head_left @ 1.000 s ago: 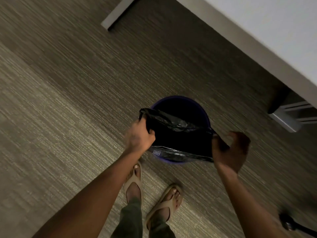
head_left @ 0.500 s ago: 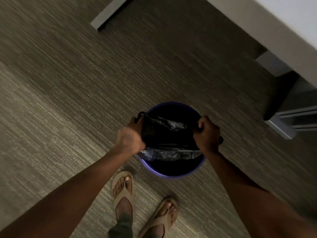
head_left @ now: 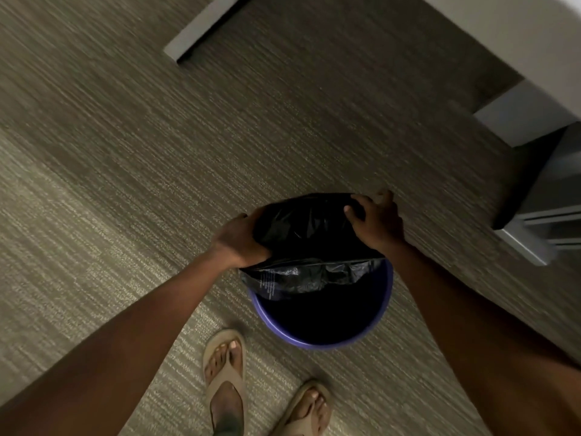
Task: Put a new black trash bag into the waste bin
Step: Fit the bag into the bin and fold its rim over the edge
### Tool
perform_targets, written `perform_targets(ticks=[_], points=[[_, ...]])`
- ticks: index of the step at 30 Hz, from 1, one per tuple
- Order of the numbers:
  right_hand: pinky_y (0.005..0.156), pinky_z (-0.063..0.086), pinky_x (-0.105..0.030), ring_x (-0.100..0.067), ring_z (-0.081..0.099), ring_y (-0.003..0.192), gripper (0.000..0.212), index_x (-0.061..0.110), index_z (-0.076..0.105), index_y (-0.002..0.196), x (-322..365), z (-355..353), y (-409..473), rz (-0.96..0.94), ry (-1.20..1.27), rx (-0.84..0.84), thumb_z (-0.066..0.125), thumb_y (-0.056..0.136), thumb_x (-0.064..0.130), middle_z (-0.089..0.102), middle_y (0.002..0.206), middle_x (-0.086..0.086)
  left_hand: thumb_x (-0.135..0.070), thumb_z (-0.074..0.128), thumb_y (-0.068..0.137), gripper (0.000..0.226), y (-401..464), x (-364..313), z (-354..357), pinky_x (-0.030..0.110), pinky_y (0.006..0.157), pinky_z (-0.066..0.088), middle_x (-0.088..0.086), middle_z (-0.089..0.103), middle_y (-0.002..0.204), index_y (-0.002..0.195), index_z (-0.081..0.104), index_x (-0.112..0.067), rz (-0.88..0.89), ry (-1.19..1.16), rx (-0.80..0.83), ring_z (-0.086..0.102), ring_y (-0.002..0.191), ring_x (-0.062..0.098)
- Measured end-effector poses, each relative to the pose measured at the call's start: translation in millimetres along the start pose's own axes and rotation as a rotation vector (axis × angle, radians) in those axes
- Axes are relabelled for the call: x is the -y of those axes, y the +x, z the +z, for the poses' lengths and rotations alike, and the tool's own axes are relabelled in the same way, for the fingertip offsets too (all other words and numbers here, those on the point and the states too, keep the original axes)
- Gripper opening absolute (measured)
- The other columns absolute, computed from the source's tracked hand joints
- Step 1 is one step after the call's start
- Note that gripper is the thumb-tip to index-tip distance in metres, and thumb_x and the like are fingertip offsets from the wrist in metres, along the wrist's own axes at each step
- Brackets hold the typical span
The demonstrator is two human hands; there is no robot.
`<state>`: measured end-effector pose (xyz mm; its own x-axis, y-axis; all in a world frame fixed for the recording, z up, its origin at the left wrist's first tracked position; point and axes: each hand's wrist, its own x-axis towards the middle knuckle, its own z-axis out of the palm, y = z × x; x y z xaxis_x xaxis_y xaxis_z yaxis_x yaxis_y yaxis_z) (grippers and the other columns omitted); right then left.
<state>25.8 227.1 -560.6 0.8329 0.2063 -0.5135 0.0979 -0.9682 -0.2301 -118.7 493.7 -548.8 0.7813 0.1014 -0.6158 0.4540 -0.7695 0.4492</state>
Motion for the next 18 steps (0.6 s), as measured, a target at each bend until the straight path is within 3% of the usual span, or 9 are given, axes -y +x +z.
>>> perform_targets(ticks=[2, 4, 7, 9, 11, 14, 15, 18], points=[[0.114, 0.038, -0.059, -0.043, 0.042, 0.141, 0.073, 0.035, 0.043, 0.154, 1.6, 0.9, 4.4, 0.042, -0.044, 0.150, 0.036, 0.096, 0.078, 0.036, 0.160, -0.018, -0.074, 0.058, 0.068, 0.098, 0.9, 4.0, 1.1, 0.041, 0.108, 0.050, 0.004, 0.064, 0.141, 0.156, 0.031, -0.041, -0.031, -0.028, 0.028, 0.059, 0.130, 0.031], [0.113, 0.036, -0.061, -0.044, 0.053, 0.131, 0.089, 0.035, 0.037, 0.151, 0.4, -1.4, 4.0, 0.093, -0.007, 0.276, 0.036, 0.083, 0.092, 0.057, 0.143, -0.017, -0.094, 0.047, 0.068, 0.101, 0.7, 8.1, 3.4, 0.037, 0.101, 0.052, 0.000, 0.067, 0.137, 0.153, 0.040, -0.039, -0.056, -0.051, 0.060, 0.064, 0.124, 0.029], [0.107, 0.042, -0.059, -0.039, 0.063, 0.113, 0.093, 0.039, 0.035, 0.128, -8.7, -1.0, -8.1, 0.162, 0.218, 0.198, 0.049, 0.061, 0.102, 0.066, 0.114, -0.006, -0.111, 0.019, 0.055, 0.113, -2.0, 15.7, 8.2, 0.033, 0.084, 0.050, -0.005, 0.072, 0.122, 0.134, 0.059, -0.041, -0.156, -0.225, 0.094, 0.068, 0.110, 0.024], [0.107, 0.044, -0.061, -0.038, 0.059, 0.122, 0.094, 0.040, 0.037, 0.133, -17.9, 4.2, -22.0, 0.112, 0.338, 0.036, 0.053, 0.061, 0.099, 0.063, 0.127, -0.007, -0.112, 0.021, 0.051, 0.112, -4.0, 20.9, 13.0, 0.037, 0.096, 0.050, -0.003, 0.072, 0.128, 0.124, 0.068, -0.042, -0.252, -0.449, 0.076, 0.067, 0.116, 0.027], [0.111, 0.042, -0.061, -0.035, 0.050, 0.137, 0.096, 0.037, 0.035, 0.146, -31.9, 12.2, -39.7, -0.007, 0.339, -0.122, 0.058, 0.070, 0.091, 0.053, 0.149, -0.008, -0.111, 0.027, 0.053, 0.115, -2.3, 23.9, 20.7, 0.048, 0.116, 0.040, 0.003, 0.067, 0.142, 0.130, 0.069, -0.038, -0.342, -0.663, 0.084, 0.062, 0.128, 0.031], [0.110, 0.043, -0.060, -0.036, 0.038, 0.146, 0.097, 0.039, 0.034, 0.154, -56.3, 24.0, -67.4, -0.142, 0.270, -0.199, 0.067, 0.073, 0.082, 0.038, 0.161, -0.009, -0.099, 0.024, 0.076, 0.092, -0.2, 21.5, 35.3, 0.061, 0.126, 0.020, 0.013, 0.054, 0.154, 0.131, 0.068, -0.039, -0.443, -0.661, 0.002, 0.037, 0.150, 0.040], [0.107, 0.046, -0.059, -0.037, 0.037, 0.147, 0.096, 0.042, 0.036, 0.153, -63.9, 26.8, -76.0, -0.164, 0.260, -0.192, 0.070, 0.072, 0.080, 0.034, 0.163, -0.009, -0.089, 0.024, 0.087, 0.079, 0.4, 22.7, 40.2, 0.063, 0.125, 0.022, 0.016, 0.055, 0.151, 0.127, 0.070, -0.039, -0.450, -0.641, -0.036, 0.036, 0.150, 0.041], [0.099, 0.055, -0.052, -0.033, 0.041, 0.145, 0.089, 0.040, 0.046, 0.151, -84.6, 34.8, -99.3, -0.247, 0.261, -0.136, 0.076, 0.074, 0.073, 0.037, 0.159, -0.006, -0.071, 0.034, 0.100, 0.054, -2.2, 26.9, 49.8, 0.052, 0.106, 0.052, 0.012, 0.073, 0.127, 0.111, 0.073, -0.036, -0.454, -0.876, -0.052, 0.067, 0.118, 0.031]])
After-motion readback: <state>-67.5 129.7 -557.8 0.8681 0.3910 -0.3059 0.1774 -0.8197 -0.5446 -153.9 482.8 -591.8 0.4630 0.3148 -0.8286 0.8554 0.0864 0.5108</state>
